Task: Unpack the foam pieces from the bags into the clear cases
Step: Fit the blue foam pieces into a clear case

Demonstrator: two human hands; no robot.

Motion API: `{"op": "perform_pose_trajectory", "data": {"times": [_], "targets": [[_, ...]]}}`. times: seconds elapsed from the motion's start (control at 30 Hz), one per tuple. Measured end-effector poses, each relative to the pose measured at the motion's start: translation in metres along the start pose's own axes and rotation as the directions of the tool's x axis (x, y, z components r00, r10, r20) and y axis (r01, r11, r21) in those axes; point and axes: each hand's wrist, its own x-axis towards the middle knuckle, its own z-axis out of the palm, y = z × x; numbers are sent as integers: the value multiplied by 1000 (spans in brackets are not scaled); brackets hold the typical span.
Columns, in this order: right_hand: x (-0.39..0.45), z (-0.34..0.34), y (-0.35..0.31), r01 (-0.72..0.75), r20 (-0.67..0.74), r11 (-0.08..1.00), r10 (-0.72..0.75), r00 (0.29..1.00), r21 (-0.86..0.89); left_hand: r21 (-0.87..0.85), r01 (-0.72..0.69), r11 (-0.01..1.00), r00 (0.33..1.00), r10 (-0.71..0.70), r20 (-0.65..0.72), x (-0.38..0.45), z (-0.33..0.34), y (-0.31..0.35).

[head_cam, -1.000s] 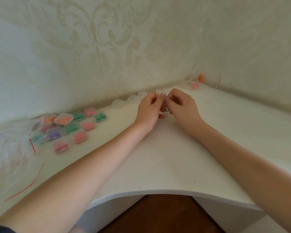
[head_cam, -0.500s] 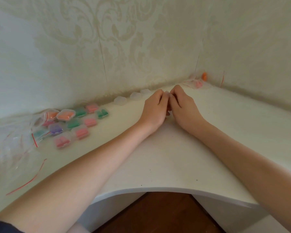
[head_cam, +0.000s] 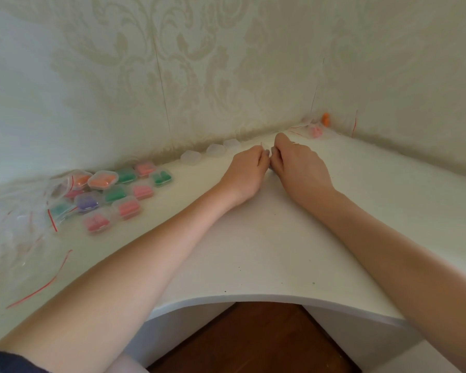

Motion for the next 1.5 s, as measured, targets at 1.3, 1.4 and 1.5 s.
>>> {"op": "perform_pose_trajectory", "data": {"times": [1.3,1.4,1.5], "targets": [[6,1,21,51,9,834,-67,998,549,-558,105,823,922,-291,-256,-3,-15,3],[7,3,21,4,73,787,-62,995,617,-728,181,661,922,-372,-108,3,-18,-3],[6,3,20,-25,101,750,-56,993,661,-746,153,648,935,-338,-102,4,-19,-9]]}}
